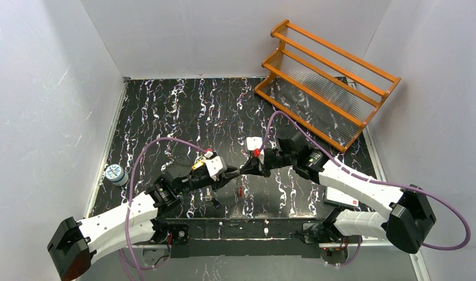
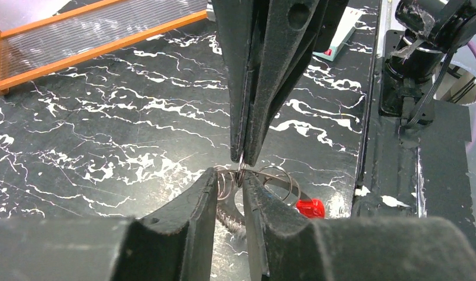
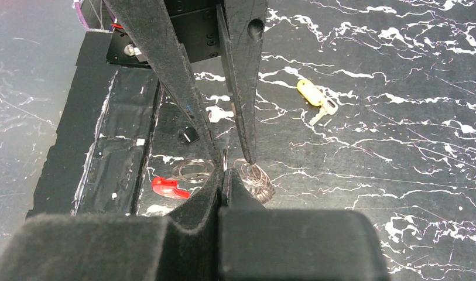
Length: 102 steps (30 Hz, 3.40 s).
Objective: Put the keys on the keyring
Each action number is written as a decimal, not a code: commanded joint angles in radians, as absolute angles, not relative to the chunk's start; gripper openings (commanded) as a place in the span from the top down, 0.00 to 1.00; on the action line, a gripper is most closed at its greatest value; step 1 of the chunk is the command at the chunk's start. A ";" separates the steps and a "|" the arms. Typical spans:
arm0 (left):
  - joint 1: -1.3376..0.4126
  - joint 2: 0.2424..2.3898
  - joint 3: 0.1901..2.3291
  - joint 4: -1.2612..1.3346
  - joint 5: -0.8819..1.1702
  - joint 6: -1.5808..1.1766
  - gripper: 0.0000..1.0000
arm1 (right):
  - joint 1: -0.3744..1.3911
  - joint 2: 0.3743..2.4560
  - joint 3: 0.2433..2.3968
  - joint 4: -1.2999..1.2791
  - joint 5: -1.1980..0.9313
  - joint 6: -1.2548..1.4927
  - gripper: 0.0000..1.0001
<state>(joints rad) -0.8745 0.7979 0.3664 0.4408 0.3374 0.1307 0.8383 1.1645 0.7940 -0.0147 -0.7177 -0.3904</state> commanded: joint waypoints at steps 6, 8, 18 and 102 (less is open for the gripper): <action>-0.879 0.811 0.399 0.457 0.340 0.139 0.97 | 0.842 1.166 0.842 0.002 -0.744 -0.399 0.99; -0.879 0.809 0.398 0.457 0.334 0.137 1.00 | 0.842 1.167 0.842 0.002 -0.746 -0.398 0.99; -0.879 0.718 0.338 0.473 0.206 0.051 1.00 | 0.842 1.098 0.782 0.155 -0.606 -0.257 0.14; -0.879 0.201 0.680 -0.437 -0.477 0.087 1.00 | 1.252 1.821 1.011 0.241 -0.164 -0.093 0.99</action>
